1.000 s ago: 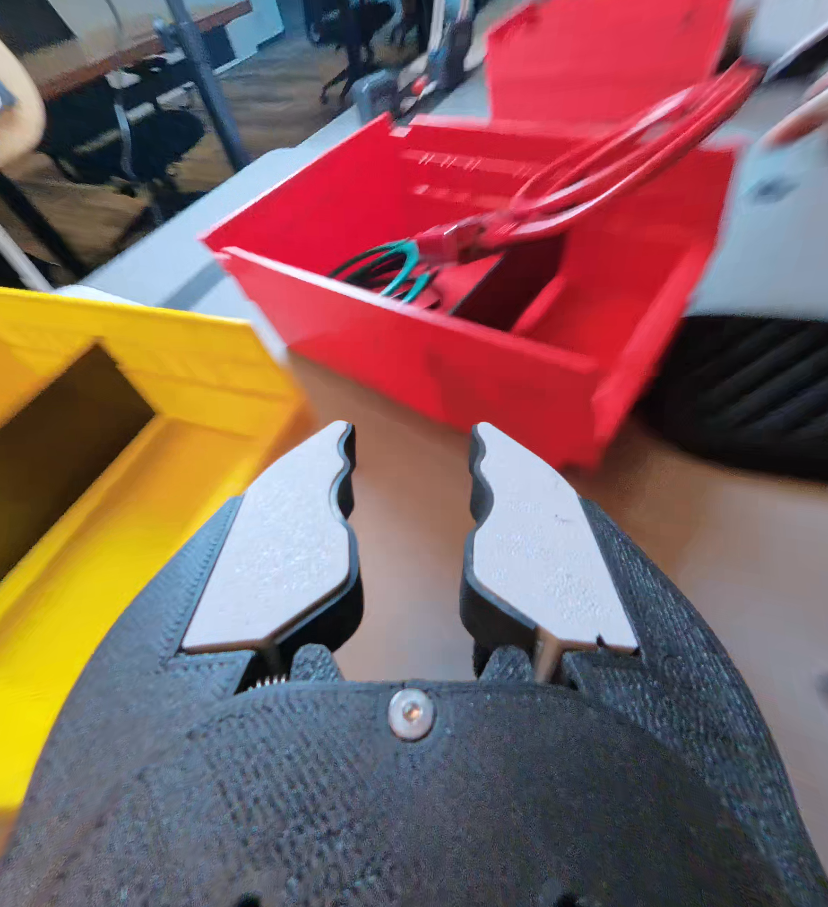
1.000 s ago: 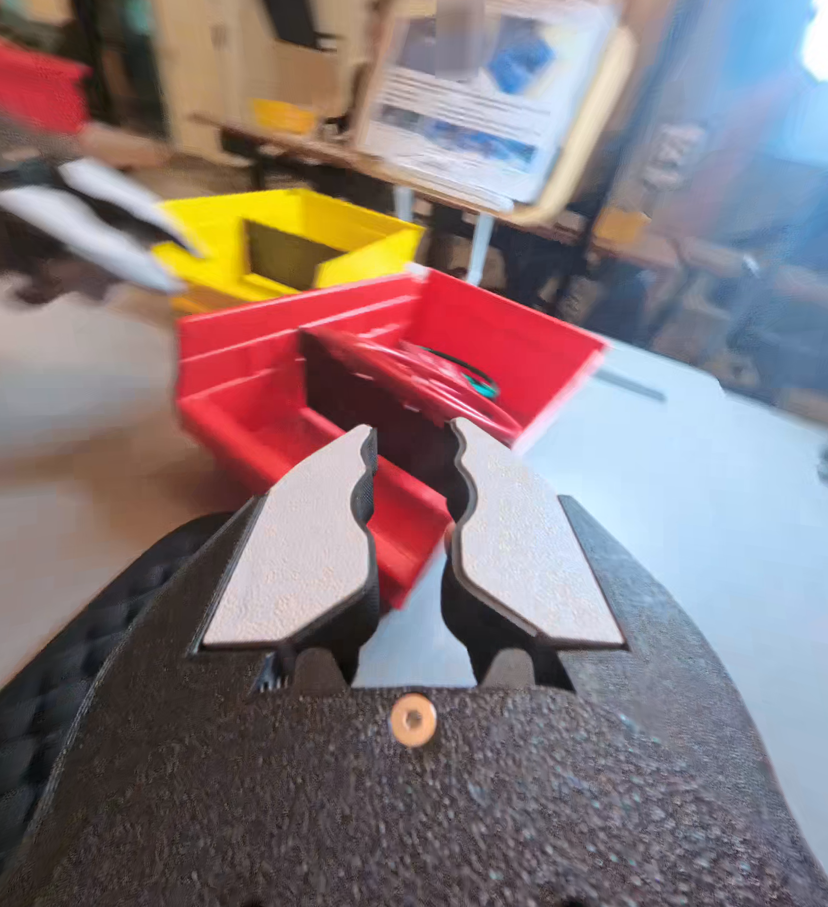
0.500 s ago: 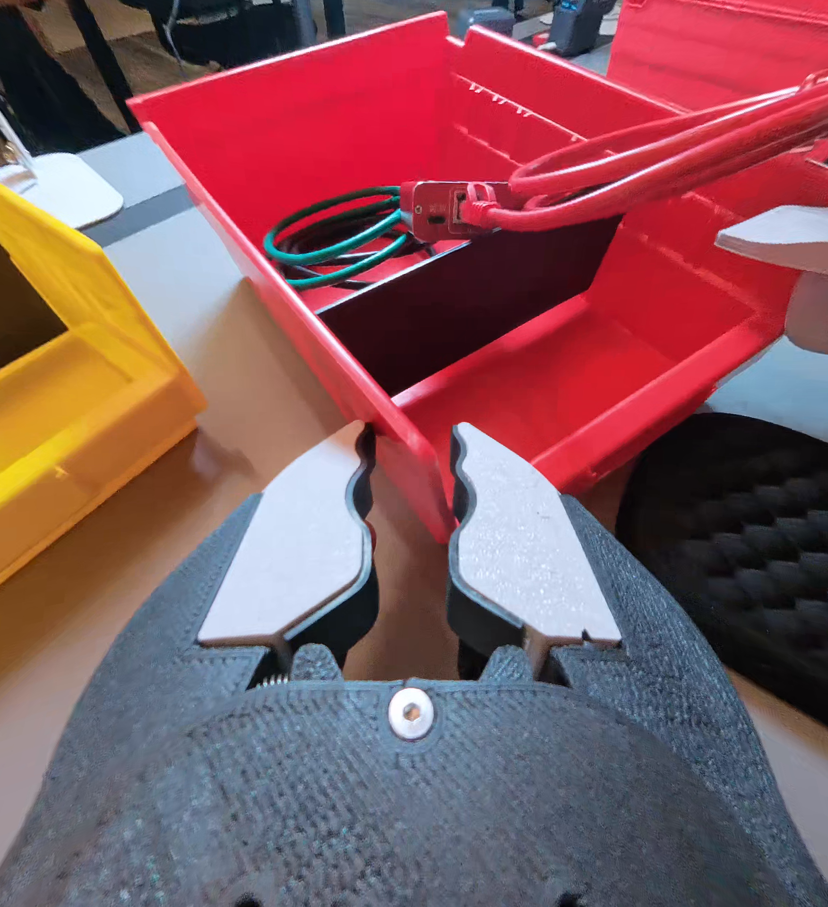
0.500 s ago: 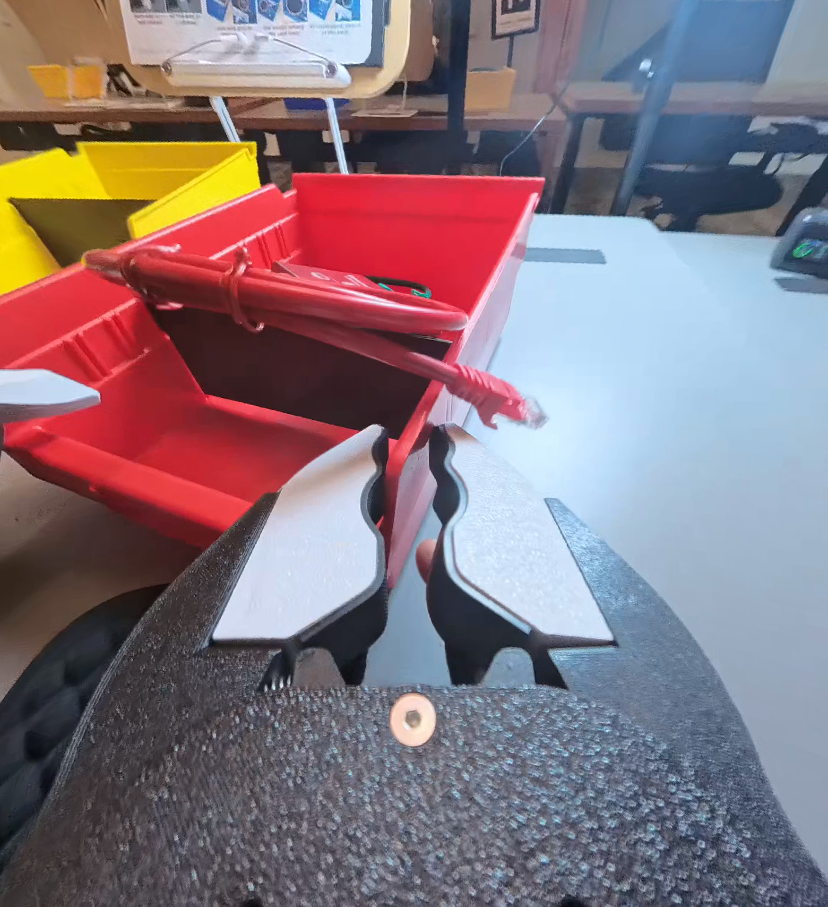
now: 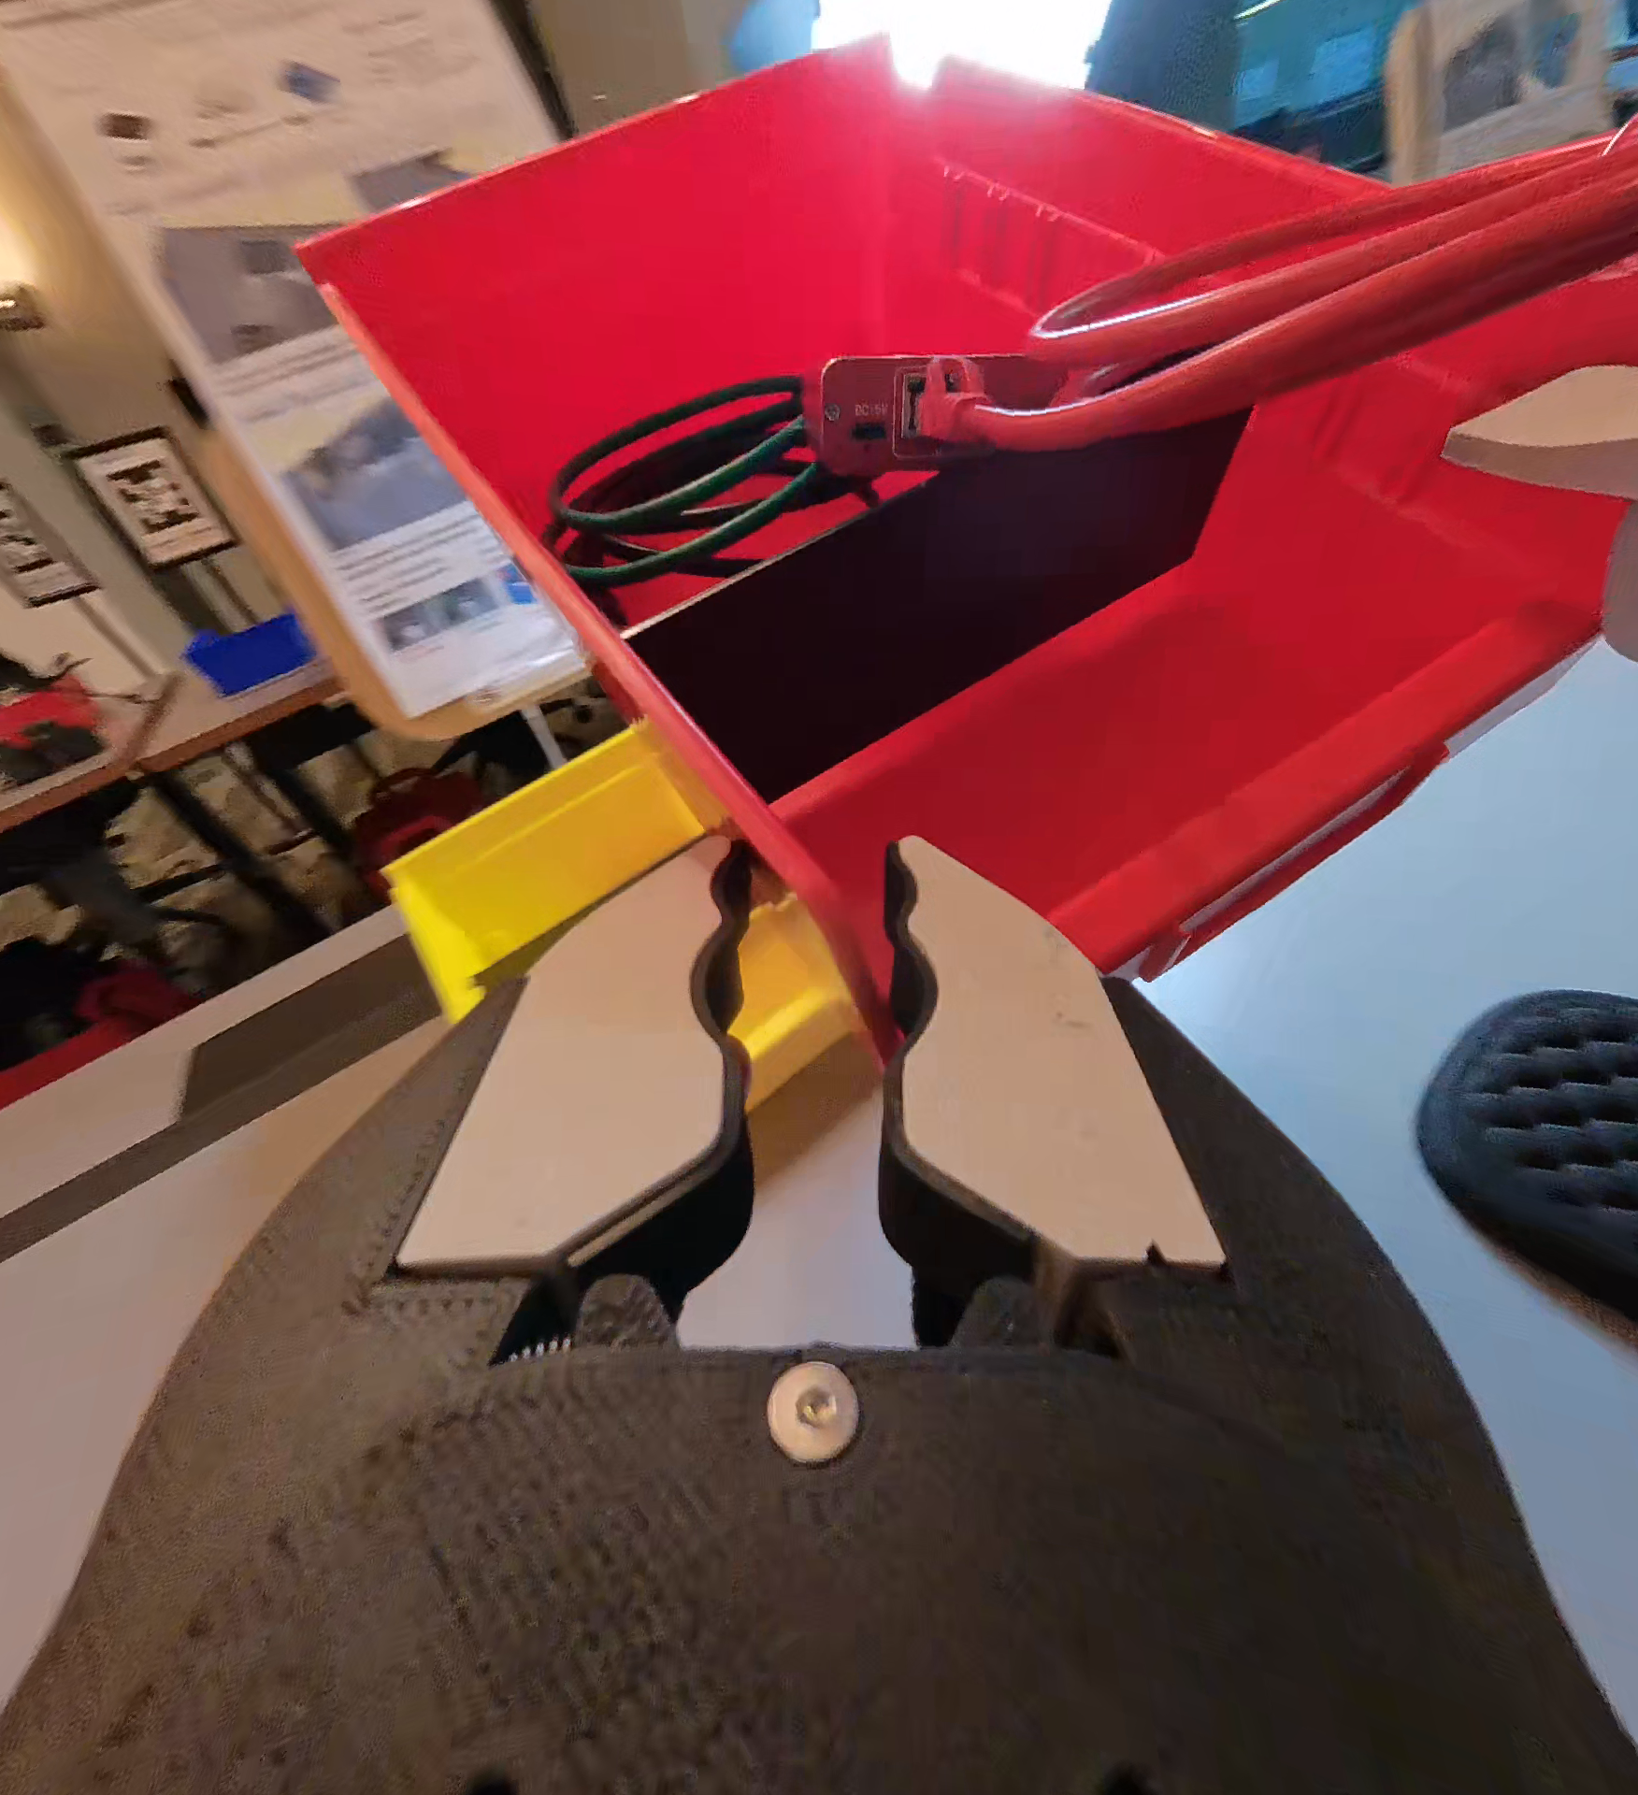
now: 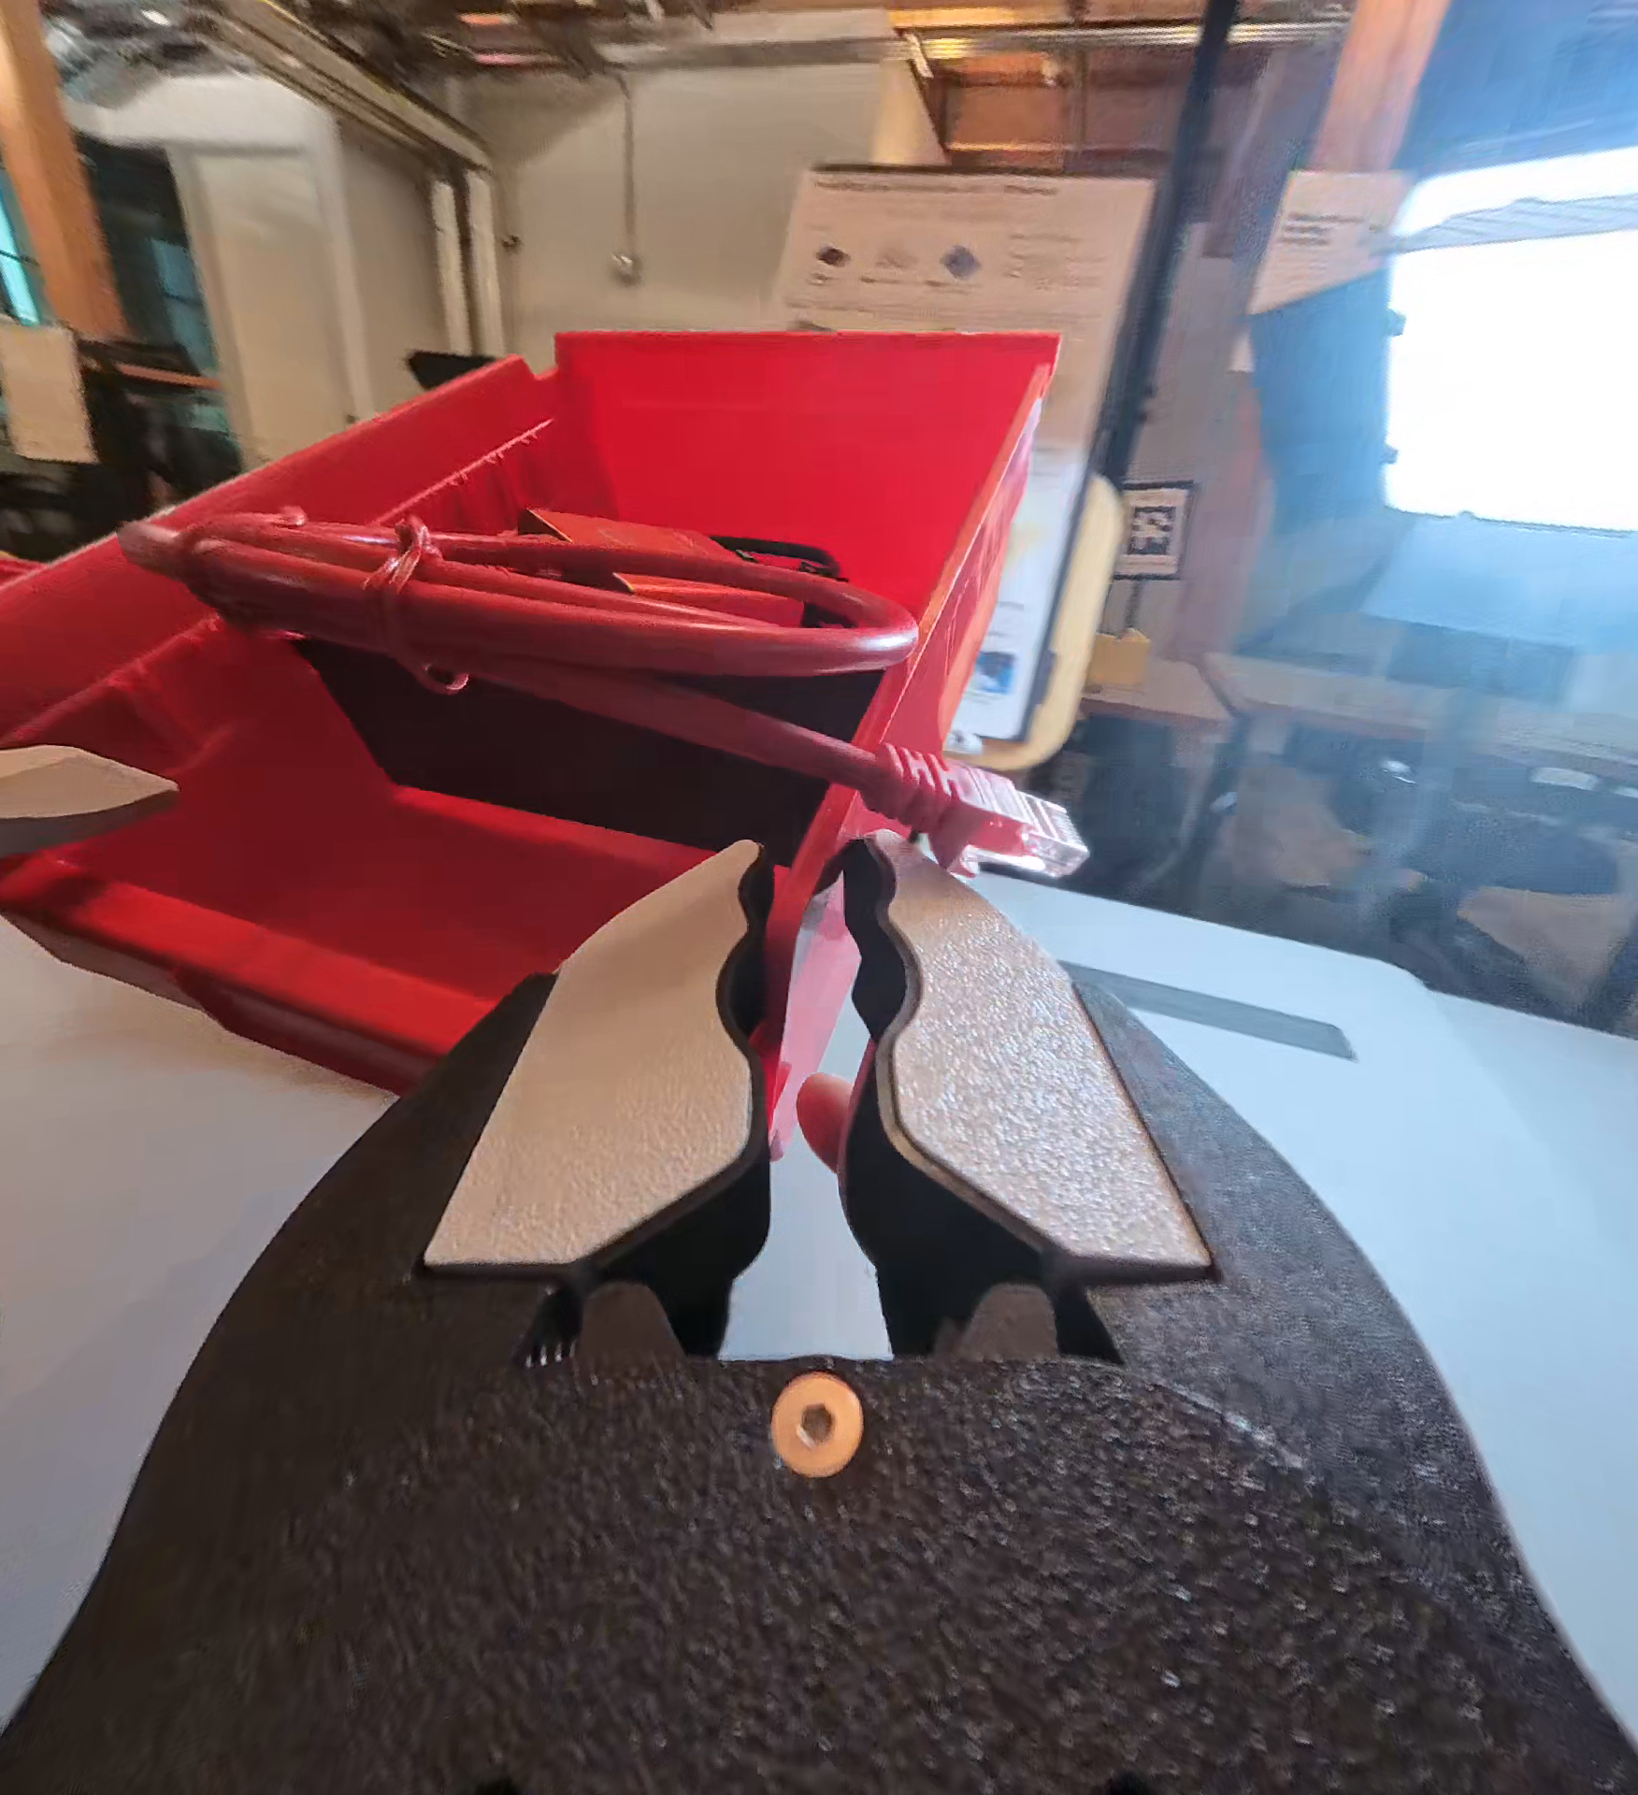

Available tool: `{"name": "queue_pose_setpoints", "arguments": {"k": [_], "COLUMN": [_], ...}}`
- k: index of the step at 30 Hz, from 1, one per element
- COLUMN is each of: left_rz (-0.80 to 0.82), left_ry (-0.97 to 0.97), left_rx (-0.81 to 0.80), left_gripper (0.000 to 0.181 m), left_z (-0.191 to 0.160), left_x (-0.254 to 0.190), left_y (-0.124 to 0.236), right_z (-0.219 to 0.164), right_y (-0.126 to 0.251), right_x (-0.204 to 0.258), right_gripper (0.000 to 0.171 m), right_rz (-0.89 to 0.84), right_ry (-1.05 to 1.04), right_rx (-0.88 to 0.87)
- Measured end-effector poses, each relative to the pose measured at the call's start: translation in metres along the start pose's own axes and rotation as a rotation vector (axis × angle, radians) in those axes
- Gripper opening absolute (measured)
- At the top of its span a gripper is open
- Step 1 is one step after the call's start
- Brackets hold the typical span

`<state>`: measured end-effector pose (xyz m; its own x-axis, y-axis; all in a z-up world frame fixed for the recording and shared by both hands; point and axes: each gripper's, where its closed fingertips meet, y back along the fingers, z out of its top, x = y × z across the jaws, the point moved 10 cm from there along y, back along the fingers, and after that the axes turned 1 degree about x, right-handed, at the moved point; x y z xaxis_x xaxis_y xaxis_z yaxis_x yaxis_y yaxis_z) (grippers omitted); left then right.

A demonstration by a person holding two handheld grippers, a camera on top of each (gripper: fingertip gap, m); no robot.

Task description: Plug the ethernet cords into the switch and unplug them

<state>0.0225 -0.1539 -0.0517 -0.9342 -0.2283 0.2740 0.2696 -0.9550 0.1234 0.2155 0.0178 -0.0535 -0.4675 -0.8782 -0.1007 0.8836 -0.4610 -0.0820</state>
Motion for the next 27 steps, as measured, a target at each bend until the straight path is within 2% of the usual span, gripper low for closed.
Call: {"name": "queue_pose_setpoints", "arguments": {"k": [7, 11, 15, 20, 27], "left_rz": [0.271, 0.384, 0.426, 0.435, 0.436], "left_ry": [0.058, 0.109, 0.150, 0.226, 0.324], "left_rx": [0.057, 0.115, 0.192, 0.287, 0.348], "left_gripper": [0.021, 0.018, 0.014, 0.009, 0.007], "left_z": [-0.023, -0.061, -0.100, -0.157, -0.207], "left_x": [0.098, 0.144, 0.181, 0.212, 0.211], "left_y": [0.067, 0.090, 0.104, 0.105, 0.072], "right_z": [0.016, -0.003, -0.038, -0.088, -0.132], "right_y": [-0.086, -0.123, -0.152, -0.173, -0.186], "right_x": [0.102, 0.160, 0.204, 0.245, 0.243], "right_gripper": [0.016, 0.018, 0.022, 0.026, 0.028], "right_rz": [0.260, 0.374, 0.489, 0.557, 0.558], "right_ry": [-0.044, -0.049, -0.061, -0.032, 0.071], "right_rx": [0.008, 0.025, 0.077, 0.202, 0.366]}}
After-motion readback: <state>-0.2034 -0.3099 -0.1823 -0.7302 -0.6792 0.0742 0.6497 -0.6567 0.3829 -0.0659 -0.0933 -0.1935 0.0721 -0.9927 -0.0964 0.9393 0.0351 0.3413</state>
